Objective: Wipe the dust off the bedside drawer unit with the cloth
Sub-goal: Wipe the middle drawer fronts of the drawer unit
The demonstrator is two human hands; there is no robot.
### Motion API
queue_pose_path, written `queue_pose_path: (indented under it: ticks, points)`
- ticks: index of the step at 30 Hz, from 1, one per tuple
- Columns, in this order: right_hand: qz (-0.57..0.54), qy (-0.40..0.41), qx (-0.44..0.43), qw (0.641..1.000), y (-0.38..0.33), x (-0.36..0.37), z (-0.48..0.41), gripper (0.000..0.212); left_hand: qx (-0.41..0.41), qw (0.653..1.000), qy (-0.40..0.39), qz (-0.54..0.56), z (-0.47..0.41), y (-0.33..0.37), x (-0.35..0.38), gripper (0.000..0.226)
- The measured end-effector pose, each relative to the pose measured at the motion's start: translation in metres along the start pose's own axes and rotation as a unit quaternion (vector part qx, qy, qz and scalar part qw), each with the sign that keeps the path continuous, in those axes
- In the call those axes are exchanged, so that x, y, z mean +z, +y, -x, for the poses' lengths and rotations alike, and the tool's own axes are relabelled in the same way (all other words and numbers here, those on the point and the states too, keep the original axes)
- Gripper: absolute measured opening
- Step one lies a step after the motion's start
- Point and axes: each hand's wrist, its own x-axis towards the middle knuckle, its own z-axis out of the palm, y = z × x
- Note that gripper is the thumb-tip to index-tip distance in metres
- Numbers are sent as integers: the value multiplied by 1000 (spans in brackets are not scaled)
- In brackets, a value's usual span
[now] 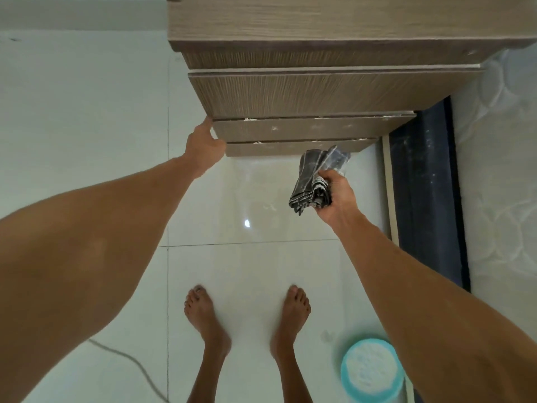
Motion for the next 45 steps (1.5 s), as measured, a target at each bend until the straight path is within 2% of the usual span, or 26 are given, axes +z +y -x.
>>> queue_pose_path:
  ticks: [6, 9, 12, 14, 18, 22, 25, 29, 31, 33, 37, 45]
  points:
    - [23, 14, -40, 999, 5, -3, -3, 37, 28, 998, 5, -64, -2, -4, 3, 60]
    - [42, 16, -72, 996, 4, 1, 3, 22, 34, 996, 2, -77, 0, -5, 2, 61]
    - [101, 17, -131, 986, 5, 7, 13, 19, 43, 995, 0, -90, 4, -10, 1, 63]
    - [175, 12, -200, 964, 7, 12, 18, 20, 45, 995, -7, -83, 7, -13, 1, 64]
    - [340, 9, -338, 877, 18, 43, 22, 41, 46, 996, -12, -72, 9, -16, 1, 65]
    - [496, -17, -457, 738, 36, 93, 22, 53, 54, 996, -15, -70, 8, -20, 0, 67]
    - [558, -43, -489, 669, 50, 123, 18, 54, 73, 995, -4, -71, 5, -25, 2, 67]
    - [666, -43, -500, 552, 60, 135, 2, 59, 90, 993, 22, -71, 1, -34, 8, 65]
    - [689, -29, -509, 515, 59, 133, -6, 65, 95, 991, 51, -85, 1, -37, 11, 66]
    - [692, -3, -521, 500, 52, 127, -13, 68, 98, 986, 79, -108, 2, -36, 12, 66]
    - [672, 47, -542, 503, 24, 85, -32, 63, 107, 981, 105, -123, 3, -36, 18, 65]
    - [662, 134, -554, 487, -40, 1, -79, 61, 123, 956, 253, -82, -13, -45, 62, 52]
